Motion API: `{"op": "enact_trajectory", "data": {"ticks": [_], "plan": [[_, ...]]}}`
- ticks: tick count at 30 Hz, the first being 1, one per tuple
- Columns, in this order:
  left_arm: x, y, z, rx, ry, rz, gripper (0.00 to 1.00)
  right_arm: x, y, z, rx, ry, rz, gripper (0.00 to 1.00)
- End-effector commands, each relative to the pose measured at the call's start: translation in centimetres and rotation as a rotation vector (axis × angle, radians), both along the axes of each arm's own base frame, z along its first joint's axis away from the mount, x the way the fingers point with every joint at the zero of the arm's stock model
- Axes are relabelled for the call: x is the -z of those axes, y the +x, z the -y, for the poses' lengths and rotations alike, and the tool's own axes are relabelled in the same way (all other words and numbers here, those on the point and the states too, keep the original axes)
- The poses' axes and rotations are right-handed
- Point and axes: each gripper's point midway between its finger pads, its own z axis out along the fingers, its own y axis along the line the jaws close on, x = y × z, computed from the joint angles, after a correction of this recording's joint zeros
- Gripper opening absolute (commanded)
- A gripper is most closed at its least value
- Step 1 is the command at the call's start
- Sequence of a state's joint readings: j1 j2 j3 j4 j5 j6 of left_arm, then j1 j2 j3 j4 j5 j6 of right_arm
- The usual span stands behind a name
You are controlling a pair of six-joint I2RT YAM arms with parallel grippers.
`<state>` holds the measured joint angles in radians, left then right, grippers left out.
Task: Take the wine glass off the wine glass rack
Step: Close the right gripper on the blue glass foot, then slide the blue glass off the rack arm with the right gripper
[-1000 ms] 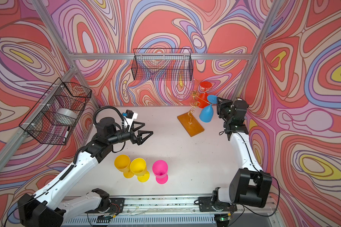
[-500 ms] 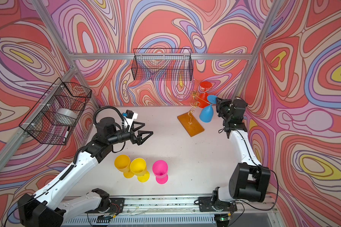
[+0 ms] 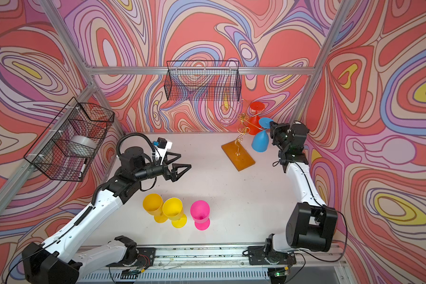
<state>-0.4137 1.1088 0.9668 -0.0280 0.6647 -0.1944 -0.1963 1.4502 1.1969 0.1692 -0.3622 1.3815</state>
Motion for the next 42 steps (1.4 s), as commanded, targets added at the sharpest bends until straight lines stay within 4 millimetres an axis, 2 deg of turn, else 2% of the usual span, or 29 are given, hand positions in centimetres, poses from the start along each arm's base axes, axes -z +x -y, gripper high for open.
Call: {"op": "enact_trajectory", "data": {"ticks": [1,10,24,34,42], "plan": [[-1.4,-0.5,0.2,0.018,-0.003,0.036,1.0,-1.8,-0.3,0.4,0.018,-0.007,0.05,0.0],[-1.3,-0.5,0.2,0.019,-0.002,0.035,1.0,-2.4,-1.3,0.5,0.033,0.004,0.073,0.0],[-1.3,-0.5,0.2,0.02,-0.002,0.035,1.0,-2.0,-3.0,-0.2,0.014,-0.041,0.049,0.0],[-1.2,-0.5,0.2,0.017,0.002,0.035,1.0,-1.3,-2.8,-1.5,-0.029,-0.053,0.035,0.0],[-1.3,-0.5,0.2,0.018,0.004,0.037,1.0,-1.4,-1.8,-3.3,-0.062,-0.069,0.039,0.0]]}}
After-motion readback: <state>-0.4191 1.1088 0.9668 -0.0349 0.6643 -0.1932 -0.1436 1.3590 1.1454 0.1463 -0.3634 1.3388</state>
